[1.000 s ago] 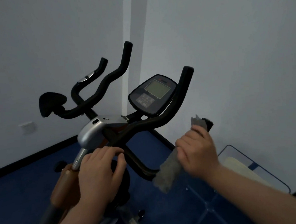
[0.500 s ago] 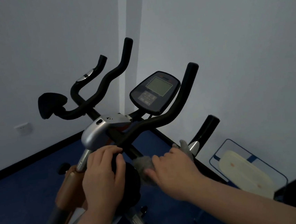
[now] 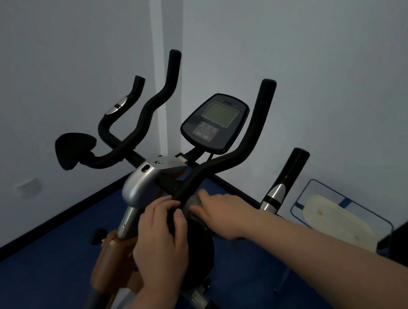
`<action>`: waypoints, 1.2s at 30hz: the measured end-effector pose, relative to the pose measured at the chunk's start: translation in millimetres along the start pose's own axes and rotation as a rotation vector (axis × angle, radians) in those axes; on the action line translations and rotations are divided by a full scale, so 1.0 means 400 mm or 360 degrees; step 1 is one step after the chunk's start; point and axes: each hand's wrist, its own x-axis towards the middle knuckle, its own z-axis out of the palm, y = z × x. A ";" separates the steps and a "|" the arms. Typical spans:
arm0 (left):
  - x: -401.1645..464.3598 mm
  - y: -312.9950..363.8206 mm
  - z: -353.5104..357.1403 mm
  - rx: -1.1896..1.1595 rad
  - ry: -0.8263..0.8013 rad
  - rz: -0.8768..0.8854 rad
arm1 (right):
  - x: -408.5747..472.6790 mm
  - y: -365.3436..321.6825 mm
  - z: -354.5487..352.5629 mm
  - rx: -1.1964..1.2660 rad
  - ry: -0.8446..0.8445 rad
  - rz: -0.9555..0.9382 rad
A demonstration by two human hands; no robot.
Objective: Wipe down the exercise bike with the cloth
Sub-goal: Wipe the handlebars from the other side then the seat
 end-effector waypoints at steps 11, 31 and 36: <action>-0.004 -0.002 -0.009 -0.0010 -0.0088 0.0034 | -0.175 0.136 -0.060 -0.0759 0.0427 -0.0498; 0.054 0.074 0.017 -0.0124 -0.0253 0.0551 | -0.154 0.319 -0.131 -0.0453 0.1316 0.0143; 0.051 0.068 0.050 -0.0011 -0.0233 0.0639 | -0.126 0.279 -0.116 0.0481 0.1690 0.0645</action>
